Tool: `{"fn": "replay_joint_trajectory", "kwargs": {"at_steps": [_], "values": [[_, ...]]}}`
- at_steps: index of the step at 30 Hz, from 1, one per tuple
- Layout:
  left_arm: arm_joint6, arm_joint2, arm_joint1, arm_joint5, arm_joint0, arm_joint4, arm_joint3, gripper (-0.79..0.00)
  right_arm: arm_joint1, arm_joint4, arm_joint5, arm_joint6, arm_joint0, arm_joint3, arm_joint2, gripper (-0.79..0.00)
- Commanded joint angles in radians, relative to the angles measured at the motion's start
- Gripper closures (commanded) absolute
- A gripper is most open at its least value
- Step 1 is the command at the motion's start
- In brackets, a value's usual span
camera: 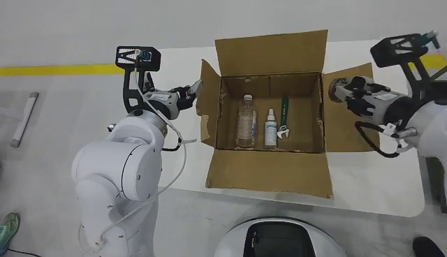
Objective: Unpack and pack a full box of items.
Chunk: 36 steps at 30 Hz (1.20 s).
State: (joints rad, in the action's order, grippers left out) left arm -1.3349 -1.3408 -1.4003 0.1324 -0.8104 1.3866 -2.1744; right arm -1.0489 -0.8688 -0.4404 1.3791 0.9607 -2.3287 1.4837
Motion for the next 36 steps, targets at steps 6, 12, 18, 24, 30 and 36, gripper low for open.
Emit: {"fn": "replay_joint_trajectory", "kwargs": {"at_steps": [6,12,18,24,30,36], "values": [[0.000,0.000,0.000,0.000,0.000,0.000,0.000,-0.785,-0.028,-0.197,-0.093,-0.092,-0.078,0.234,-0.309,0.000],[0.000,0.000,0.000,0.000,0.000,0.000,0.000,-0.785,-0.056,-0.261,-0.133,-0.132,-0.109,0.376,-0.406,0.000],[0.000,0.000,0.000,0.000,0.000,0.000,0.000,-0.785,-0.077,-0.291,-0.129,-0.128,-0.112,0.437,-0.433,-0.265],[0.000,0.000,0.000,0.000,0.000,0.000,0.000,-0.785,-0.093,-0.299,-0.119,-0.119,-0.112,0.432,-0.426,-0.286],[0.000,0.000,0.000,0.000,0.000,0.000,0.000,-0.785,-0.105,-0.307,-0.111,-0.110,-0.105,0.362,-0.386,-0.372],[0.000,0.000,0.000,0.000,0.000,0.000,0.000,-0.785,-0.094,-0.238,-0.142,-0.172,-0.017,0.124,-0.136,-0.219]]}}
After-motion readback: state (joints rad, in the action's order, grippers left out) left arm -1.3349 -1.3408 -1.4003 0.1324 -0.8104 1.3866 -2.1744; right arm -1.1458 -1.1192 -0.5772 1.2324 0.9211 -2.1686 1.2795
